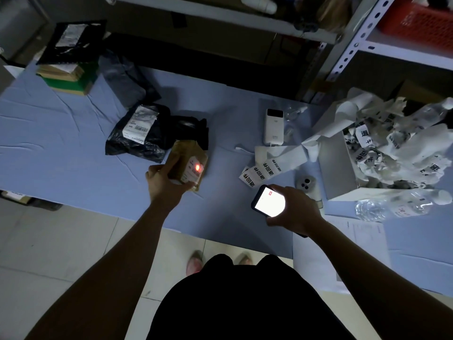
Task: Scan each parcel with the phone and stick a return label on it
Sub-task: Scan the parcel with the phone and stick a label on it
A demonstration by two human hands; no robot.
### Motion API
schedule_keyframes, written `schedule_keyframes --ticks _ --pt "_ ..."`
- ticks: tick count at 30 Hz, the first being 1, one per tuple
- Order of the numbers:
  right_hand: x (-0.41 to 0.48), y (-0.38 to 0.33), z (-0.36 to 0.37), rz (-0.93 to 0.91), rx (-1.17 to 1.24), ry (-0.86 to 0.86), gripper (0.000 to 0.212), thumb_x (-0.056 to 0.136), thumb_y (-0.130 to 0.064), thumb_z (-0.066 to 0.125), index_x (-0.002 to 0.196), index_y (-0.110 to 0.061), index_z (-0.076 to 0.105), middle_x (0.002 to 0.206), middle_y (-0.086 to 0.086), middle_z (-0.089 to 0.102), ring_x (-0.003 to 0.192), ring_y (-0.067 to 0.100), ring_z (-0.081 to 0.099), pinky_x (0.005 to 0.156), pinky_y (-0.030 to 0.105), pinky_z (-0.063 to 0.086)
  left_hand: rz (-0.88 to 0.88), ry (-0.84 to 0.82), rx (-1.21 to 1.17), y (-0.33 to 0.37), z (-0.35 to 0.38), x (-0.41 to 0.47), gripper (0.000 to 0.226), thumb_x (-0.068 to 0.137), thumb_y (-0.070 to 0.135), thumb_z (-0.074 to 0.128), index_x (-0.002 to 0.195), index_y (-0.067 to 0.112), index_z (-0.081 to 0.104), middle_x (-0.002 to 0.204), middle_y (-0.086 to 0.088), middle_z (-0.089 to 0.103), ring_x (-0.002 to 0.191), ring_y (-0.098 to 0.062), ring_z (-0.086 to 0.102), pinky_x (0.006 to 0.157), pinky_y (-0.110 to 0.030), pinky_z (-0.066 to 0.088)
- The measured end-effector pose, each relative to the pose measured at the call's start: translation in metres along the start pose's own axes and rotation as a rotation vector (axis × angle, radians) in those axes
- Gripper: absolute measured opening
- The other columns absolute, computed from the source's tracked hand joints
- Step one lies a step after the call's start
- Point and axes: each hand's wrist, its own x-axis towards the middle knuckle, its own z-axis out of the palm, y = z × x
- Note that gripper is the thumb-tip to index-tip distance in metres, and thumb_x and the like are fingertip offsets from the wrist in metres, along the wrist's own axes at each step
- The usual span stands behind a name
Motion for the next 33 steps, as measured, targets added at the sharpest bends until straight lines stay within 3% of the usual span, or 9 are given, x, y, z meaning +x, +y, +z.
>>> schedule_keyframes --ticks 4,8,11,19,23,27,30,33 --pt "0.003 0.007 -0.001 -0.021 -0.002 -0.006 0.102 0.06 -0.059 0.085 0.149 -0.038 0.04 0.132 -0.005 0.062 0.119 0.018 0.055 0.091 0.04 0.052 -0.014 0.02 0.007 0.004 0.002 0.0 0.1 0.061 0.028 0.096 0.149 0.032 0.047 0.122 -0.017 0.053 0.115 -0.035 0.042 0.093 -0.033 0.039" --pt "0.006 0.013 0.0 -0.045 0.01 -0.011 0.1 0.06 -0.058 0.086 0.148 -0.038 0.041 0.129 -0.007 0.063 0.117 0.017 0.055 0.091 0.04 0.052 -0.018 0.05 -0.027 0.008 0.001 0.004 0.099 0.06 0.025 0.097 0.147 0.032 0.049 0.123 -0.019 0.054 0.112 -0.038 0.049 0.096 -0.045 0.048" --pt "0.007 0.018 0.0 -0.047 0.001 -0.006 0.1 0.061 -0.057 0.086 0.148 -0.037 0.041 0.129 -0.007 0.063 0.118 0.017 0.055 0.092 0.04 0.051 -0.015 0.052 -0.01 0.009 0.0 0.007 0.098 0.061 0.026 0.097 0.147 0.03 0.05 0.124 -0.02 0.058 0.112 -0.038 0.052 0.096 -0.045 0.048" --pt "0.01 0.033 0.0 -0.043 -0.002 -0.01 0.1 0.062 -0.056 0.086 0.149 -0.037 0.04 0.129 -0.007 0.062 0.118 0.017 0.054 0.083 0.031 0.042 0.013 0.069 -0.058 0.005 0.006 0.006 0.096 0.062 0.012 0.095 0.145 0.032 0.052 0.131 -0.016 0.04 0.121 -0.038 0.039 0.104 -0.046 0.045" --pt "0.013 0.035 0.001 -0.058 0.023 0.017 0.099 0.062 -0.056 0.086 0.148 -0.038 0.04 0.125 -0.007 0.063 0.114 0.017 0.056 0.079 0.03 0.042 -0.013 0.055 -0.118 0.009 0.009 0.012 0.1 0.058 0.021 0.098 0.146 0.027 0.051 0.127 -0.019 0.052 0.116 -0.038 0.052 0.1 -0.044 0.05" --pt "0.018 0.031 0.0 -0.097 0.053 0.021 0.099 0.06 -0.057 0.085 0.147 -0.04 0.04 0.123 -0.009 0.063 0.111 0.016 0.056 0.084 0.035 0.05 -0.034 0.075 -0.155 0.013 0.013 0.01 0.098 0.057 0.016 0.098 0.144 0.032 0.054 0.127 -0.01 0.043 0.116 -0.034 0.049 0.102 -0.033 0.047" --pt "0.022 0.028 0.0 -0.116 0.025 0.013 0.1 0.058 -0.059 0.083 0.146 -0.041 0.04 0.121 -0.009 0.063 0.109 0.014 0.057 0.086 0.036 0.052 -0.034 0.069 -0.151 0.017 0.014 0.01 0.098 0.056 0.018 0.099 0.143 0.03 0.055 0.131 -0.015 0.044 0.117 -0.034 0.05 0.103 -0.039 0.048" --pt "0.027 0.031 0.002 -0.108 0.058 0.003 0.1 0.055 -0.062 0.079 0.145 -0.04 0.041 0.12 -0.009 0.063 0.108 0.014 0.056 0.087 0.039 0.053 -0.069 0.064 -0.2 0.02 0.012 0.013 0.099 0.057 0.015 0.098 0.144 0.031 0.054 0.13 -0.014 0.046 0.112 -0.031 0.056 0.103 -0.034 0.05"
